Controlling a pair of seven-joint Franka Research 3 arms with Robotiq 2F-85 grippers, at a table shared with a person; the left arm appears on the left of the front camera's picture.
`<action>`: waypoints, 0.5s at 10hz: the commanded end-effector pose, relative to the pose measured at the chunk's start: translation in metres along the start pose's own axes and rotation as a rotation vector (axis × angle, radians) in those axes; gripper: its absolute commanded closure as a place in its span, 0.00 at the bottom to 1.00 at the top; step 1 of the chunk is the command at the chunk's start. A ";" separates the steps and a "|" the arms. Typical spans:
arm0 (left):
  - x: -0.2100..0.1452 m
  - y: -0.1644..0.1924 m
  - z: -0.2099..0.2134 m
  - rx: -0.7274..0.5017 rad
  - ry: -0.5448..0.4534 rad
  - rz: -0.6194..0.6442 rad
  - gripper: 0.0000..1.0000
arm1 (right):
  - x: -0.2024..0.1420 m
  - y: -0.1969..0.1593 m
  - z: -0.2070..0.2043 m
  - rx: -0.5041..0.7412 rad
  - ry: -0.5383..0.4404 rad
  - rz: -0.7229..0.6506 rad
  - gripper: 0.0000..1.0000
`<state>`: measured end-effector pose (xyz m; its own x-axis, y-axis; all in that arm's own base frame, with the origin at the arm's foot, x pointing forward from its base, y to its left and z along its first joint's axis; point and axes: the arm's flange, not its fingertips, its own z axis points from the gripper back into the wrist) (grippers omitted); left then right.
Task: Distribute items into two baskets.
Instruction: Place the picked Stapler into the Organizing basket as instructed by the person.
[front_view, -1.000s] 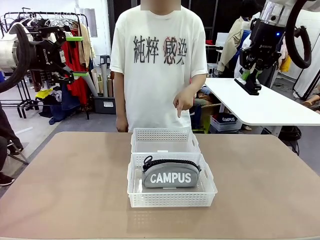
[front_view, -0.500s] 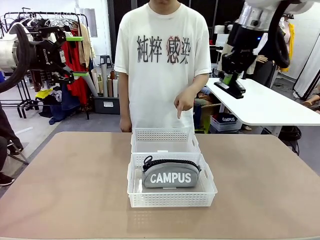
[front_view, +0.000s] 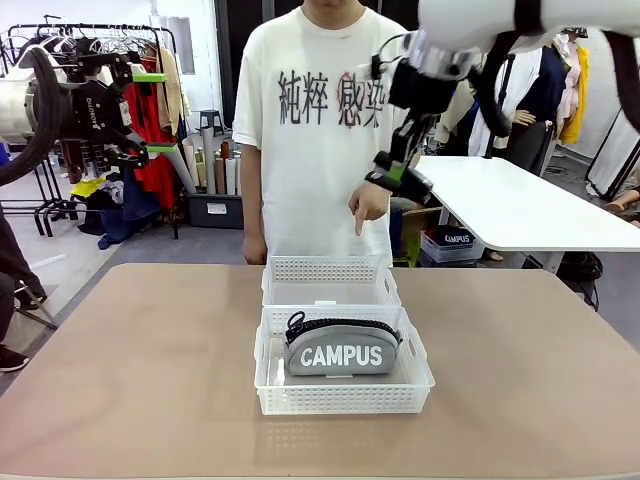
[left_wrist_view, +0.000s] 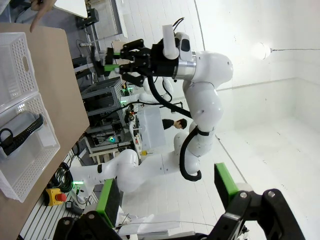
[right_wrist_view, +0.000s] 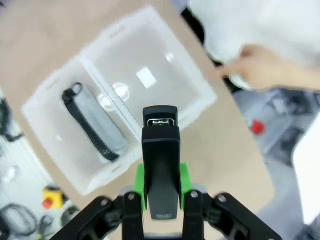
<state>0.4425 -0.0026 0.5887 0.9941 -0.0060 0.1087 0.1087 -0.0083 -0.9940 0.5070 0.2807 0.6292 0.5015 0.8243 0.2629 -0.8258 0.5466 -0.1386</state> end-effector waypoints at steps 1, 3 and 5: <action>-0.001 -0.001 0.001 -0.005 0.002 -0.002 0.00 | 0.020 0.010 -0.017 -0.020 -0.031 0.145 1.00; -0.001 -0.001 0.001 -0.005 0.002 -0.002 0.00 | 0.038 0.038 -0.050 -0.061 -0.058 0.288 1.00; -0.001 -0.001 0.001 -0.005 0.002 -0.002 0.00 | 0.048 0.049 -0.080 -0.054 -0.082 0.375 1.00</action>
<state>0.4425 -0.0026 0.5887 0.9940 -0.0059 0.1088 0.1087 -0.0082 -0.9940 0.5072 0.3661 0.5686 0.2040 0.9477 0.2457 -0.9302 0.2658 -0.2530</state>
